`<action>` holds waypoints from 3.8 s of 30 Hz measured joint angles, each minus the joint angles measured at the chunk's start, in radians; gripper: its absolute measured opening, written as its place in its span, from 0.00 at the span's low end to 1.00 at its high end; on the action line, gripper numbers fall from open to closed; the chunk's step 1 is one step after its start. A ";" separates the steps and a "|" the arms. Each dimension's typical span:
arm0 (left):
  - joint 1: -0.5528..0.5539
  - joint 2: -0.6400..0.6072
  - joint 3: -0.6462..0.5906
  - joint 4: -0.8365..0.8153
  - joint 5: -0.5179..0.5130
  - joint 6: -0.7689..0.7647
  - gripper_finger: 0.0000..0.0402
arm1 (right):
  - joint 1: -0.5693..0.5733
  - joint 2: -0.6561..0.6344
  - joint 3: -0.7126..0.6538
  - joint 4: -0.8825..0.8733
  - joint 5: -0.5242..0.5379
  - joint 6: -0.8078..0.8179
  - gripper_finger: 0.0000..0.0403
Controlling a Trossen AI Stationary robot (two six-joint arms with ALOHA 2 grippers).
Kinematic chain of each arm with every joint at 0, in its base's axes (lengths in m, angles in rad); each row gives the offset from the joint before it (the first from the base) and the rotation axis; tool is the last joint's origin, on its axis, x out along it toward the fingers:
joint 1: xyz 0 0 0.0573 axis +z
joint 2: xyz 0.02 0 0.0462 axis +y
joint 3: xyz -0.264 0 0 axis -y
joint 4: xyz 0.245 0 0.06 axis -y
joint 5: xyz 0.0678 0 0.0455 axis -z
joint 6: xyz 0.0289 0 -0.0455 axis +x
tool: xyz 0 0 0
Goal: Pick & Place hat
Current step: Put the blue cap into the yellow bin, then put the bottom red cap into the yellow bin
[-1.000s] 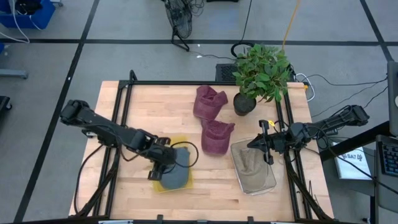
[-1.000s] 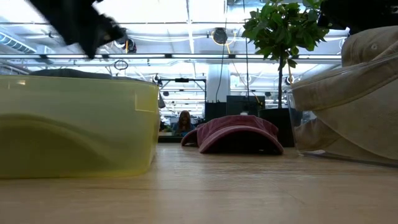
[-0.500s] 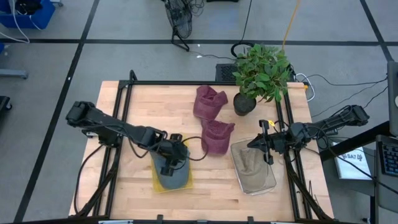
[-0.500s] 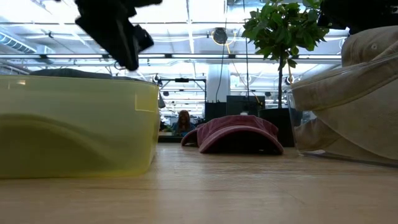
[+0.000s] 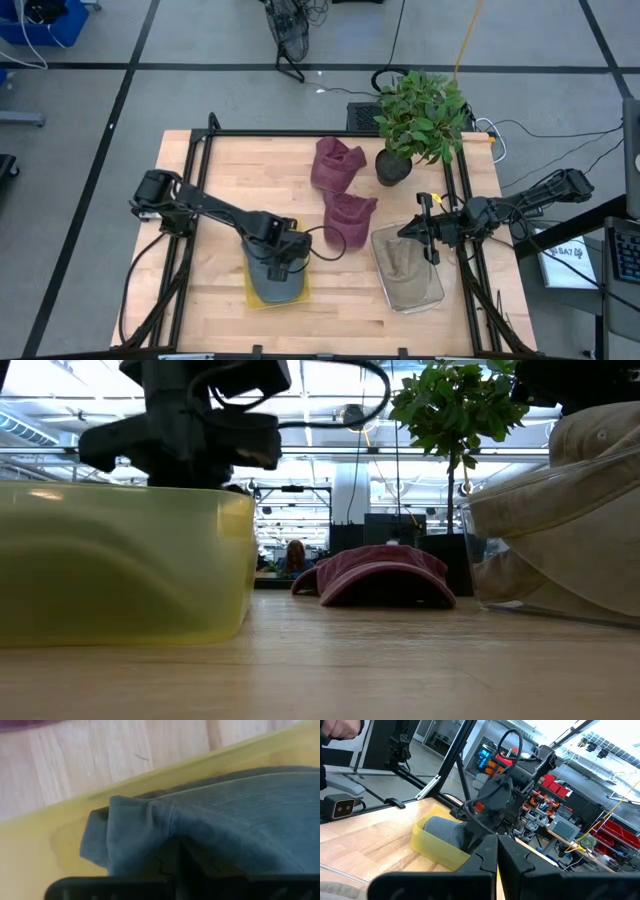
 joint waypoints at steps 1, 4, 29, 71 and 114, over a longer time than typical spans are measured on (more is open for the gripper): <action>0.000 0.003 0.000 -0.001 0.000 0.000 0.08 | 0.000 0.000 0.000 0.000 0.000 0.000 0.00; 0.001 -0.002 0.000 -0.008 -0.001 0.000 0.11 | 0.000 0.000 0.000 0.000 0.000 0.000 0.00; -0.110 -0.501 -0.001 0.010 -0.464 -0.054 0.12 | 0.000 0.001 0.000 -0.008 -0.003 0.000 0.00; 0.335 -0.415 -0.001 0.330 -0.068 0.341 0.05 | 0.000 0.009 0.000 0.013 -0.003 0.053 0.00; 0.290 0.165 0.186 0.574 0.069 0.182 0.67 | 0.000 0.030 0.001 0.035 0.001 0.051 0.00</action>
